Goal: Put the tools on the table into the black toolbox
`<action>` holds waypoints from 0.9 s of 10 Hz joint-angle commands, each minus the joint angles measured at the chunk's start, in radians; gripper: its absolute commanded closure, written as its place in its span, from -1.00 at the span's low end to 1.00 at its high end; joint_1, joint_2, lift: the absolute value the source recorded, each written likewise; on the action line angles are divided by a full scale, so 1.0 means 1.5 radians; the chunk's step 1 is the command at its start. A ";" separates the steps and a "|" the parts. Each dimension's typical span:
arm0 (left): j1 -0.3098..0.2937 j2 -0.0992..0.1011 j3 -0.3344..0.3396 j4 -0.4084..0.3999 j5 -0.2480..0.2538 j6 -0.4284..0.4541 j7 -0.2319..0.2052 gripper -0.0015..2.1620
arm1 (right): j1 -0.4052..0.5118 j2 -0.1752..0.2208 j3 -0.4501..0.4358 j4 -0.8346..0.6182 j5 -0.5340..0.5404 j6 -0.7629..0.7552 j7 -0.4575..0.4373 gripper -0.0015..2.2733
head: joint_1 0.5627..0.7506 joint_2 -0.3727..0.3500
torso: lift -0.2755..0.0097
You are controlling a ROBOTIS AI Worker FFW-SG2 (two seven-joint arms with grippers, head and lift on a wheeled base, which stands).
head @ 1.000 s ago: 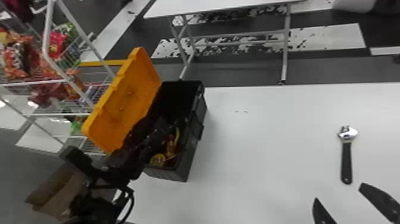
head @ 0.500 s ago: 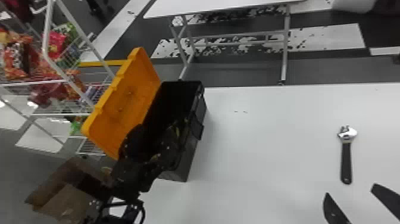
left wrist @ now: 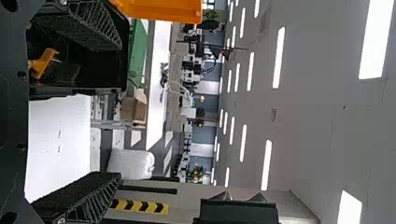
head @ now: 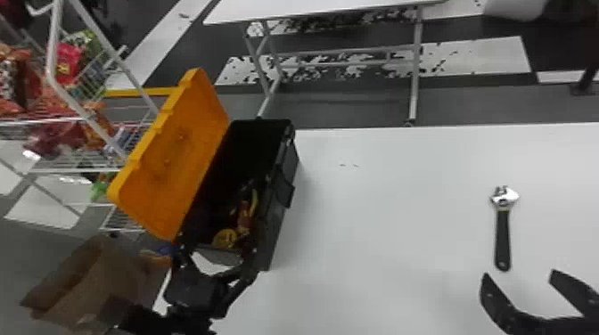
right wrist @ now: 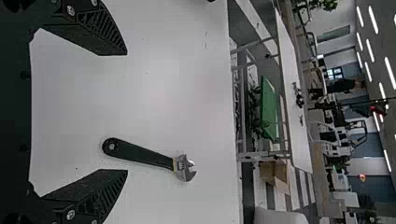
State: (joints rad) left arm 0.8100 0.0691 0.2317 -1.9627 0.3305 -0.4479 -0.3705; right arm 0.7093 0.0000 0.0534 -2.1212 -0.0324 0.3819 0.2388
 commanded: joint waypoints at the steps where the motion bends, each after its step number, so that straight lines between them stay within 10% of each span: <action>1: 0.006 0.006 -0.005 0.007 0.000 -0.007 -0.001 -0.97 | -0.029 0.001 0.000 -0.002 -0.001 0.050 -0.015 -0.89 | 0.41 0.83 | 0.41; 9: -0.012 0.025 -0.030 0.012 -0.004 0.008 -0.008 -0.97 | -0.153 0.001 0.035 0.041 0.005 0.181 -0.191 -0.87 | 0.41 0.54 | 0.41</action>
State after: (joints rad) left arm 0.7934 0.1018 0.1897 -1.9451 0.3253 -0.4381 -0.3813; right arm 0.4921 0.0000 0.0992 -2.0693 -0.0282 0.6433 -0.0480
